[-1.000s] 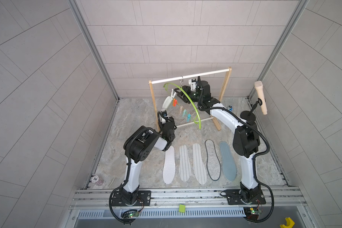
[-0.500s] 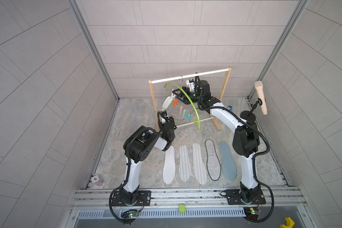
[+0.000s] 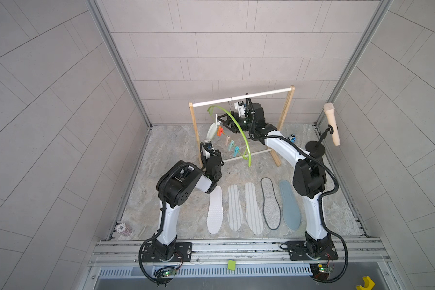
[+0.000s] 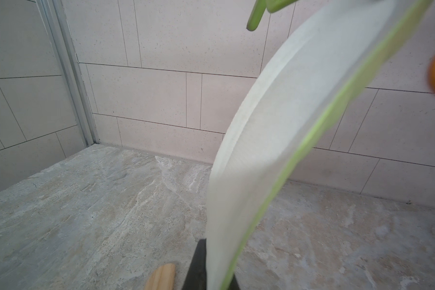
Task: Take the shoe insoles off the hanger
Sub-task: Open the clamp at the hanger.
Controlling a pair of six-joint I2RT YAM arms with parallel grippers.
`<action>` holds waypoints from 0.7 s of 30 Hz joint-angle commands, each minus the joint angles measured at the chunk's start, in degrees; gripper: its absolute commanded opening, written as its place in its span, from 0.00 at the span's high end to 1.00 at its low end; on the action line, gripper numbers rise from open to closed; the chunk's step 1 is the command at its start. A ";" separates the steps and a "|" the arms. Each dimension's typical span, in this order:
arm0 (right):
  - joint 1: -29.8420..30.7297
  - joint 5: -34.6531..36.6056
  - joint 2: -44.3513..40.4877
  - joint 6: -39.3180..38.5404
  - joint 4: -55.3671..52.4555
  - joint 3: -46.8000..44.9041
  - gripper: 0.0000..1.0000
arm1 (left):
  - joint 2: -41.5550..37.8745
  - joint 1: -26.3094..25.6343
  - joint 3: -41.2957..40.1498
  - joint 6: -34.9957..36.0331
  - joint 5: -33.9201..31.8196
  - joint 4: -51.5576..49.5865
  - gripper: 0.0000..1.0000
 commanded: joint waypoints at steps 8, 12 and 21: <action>1.06 2.00 2.20 -3.82 -8.93 7.96 0.32 | -2.15 0.61 -0.30 0.00 -0.20 1.28 1.00; 1.09 2.38 2.35 -4.04 -9.70 8.17 0.35 | -2.75 0.59 -0.20 0.86 -0.30 1.50 1.00; 1.07 0.82 1.63 -1.92 -3.77 5.66 0.41 | -4.15 0.66 0.43 2.79 -0.31 1.72 1.00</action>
